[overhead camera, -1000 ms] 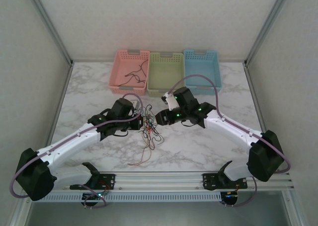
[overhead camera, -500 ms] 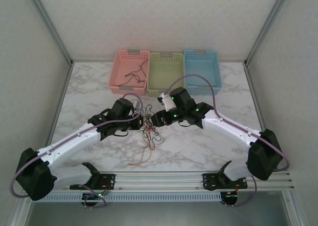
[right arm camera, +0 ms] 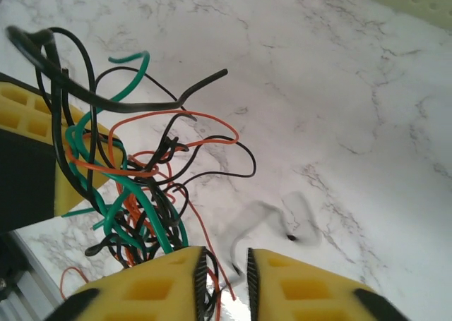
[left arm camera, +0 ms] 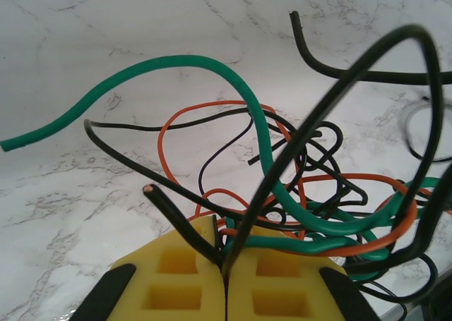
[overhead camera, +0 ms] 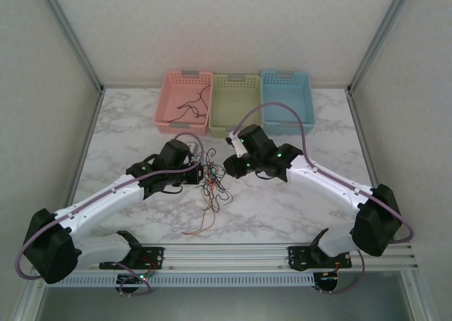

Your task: Untangle the cables

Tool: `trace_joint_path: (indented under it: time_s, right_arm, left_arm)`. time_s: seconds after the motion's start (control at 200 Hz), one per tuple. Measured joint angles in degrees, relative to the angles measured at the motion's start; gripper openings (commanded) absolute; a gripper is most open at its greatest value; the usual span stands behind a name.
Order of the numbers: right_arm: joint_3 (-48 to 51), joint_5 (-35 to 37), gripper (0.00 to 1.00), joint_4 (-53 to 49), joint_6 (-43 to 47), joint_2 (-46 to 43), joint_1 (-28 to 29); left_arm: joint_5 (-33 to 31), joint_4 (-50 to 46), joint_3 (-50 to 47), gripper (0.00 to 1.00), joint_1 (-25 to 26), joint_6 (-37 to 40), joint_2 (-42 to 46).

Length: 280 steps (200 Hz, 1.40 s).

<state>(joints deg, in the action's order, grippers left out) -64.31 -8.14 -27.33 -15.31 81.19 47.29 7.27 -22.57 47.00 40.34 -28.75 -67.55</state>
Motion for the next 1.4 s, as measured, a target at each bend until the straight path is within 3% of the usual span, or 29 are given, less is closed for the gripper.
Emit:
trace_joint_path:
  time_s: [0.11,0.27,0.451,0.616,0.931,1.402]
  right_arm:
    - [0.00,-0.48,0.15,0.00,0.11,0.00,0.00]
    - [0.00,-0.87,0.00,0.02,0.11,0.00,0.00]
    - [0.00,0.24,0.00,0.00,0.13,-0.20,0.00]
    - [0.02,6.38,0.00,-1.46,0.57,-1.38,-0.66]
    - [8.52,13.11,0.00,-2.36,-1.09,-5.64,-16.22]
    - [9.57,21.70,0.00,-5.60,-1.86,-9.64,-23.76]
  left_arm:
    - [-0.13,0.00,0.00,0.00,0.00,0.00,0.00]
    - [-0.15,0.00,0.00,0.00,0.00,0.00,0.00]
    - [-0.55,0.00,-0.04,0.00,0.00,0.00,0.00]
    - [-3.41,-0.87,-0.81,0.00,0.00,-0.26,1.36]
    - [-7.54,-4.94,-1.29,0.00,-1.31,-1.14,14.49]
    - [-14.32,-12.07,-1.38,0.00,-3.17,-1.53,20.55]
